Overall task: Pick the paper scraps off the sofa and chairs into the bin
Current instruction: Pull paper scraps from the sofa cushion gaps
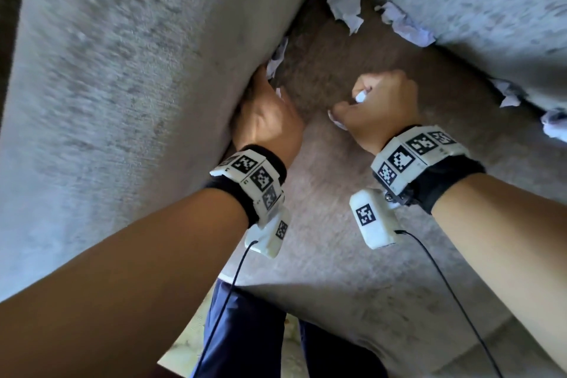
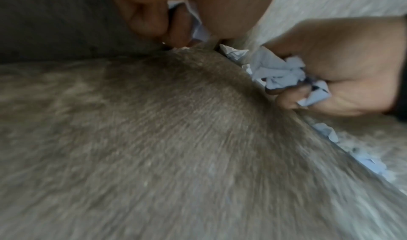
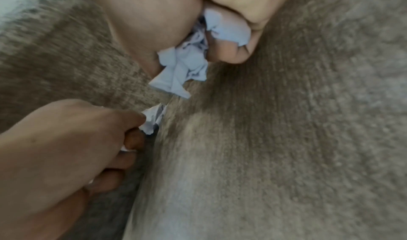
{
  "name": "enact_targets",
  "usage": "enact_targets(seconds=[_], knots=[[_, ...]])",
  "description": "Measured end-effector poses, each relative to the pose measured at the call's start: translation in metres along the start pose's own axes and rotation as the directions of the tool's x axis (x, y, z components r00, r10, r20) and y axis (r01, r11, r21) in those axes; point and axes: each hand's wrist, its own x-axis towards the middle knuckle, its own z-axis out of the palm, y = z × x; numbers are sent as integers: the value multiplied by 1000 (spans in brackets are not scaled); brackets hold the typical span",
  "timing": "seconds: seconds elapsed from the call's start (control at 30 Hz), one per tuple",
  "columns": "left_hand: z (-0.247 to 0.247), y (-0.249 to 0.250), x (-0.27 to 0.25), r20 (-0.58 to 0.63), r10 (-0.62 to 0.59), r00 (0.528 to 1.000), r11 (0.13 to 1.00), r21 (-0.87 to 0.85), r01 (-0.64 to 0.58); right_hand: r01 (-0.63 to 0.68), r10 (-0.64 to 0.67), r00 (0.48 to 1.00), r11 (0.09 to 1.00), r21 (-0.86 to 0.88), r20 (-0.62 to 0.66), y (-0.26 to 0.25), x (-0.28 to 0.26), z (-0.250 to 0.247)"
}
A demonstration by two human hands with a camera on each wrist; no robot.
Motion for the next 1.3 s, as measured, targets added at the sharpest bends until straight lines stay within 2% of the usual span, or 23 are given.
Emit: enact_targets(seconds=[0.17,0.37,0.57,0.77,0.97,1.1,1.3], knots=[[4,3,14,-25,-51,998,998,33,52,-63,63,998,994,83,5,10,0,-2],[8,5,22,-36,-91,995,994,57,93,-76,75,997,994,79,4,20,1,-10],[6,0,10,-39,-56,998,998,-37,55,-78,81,996,992,103,-30,27,0,-10],[2,-11,-7,4,-161,987,980,-118,160,-14,19,997,997,70,-77,20,2,-9],[0,-17,-12,-3,-68,998,978,-197,66,-123,154,970,978,170,-187,4,24,-18],[-8,-20,-15,34,-32,999,973,-227,39,-57,94,969,985,165,-228,-15,36,-14],[-10,-29,-16,34,-31,999,921,-388,42,-17,50,971,990,140,-233,-44,46,-1]])
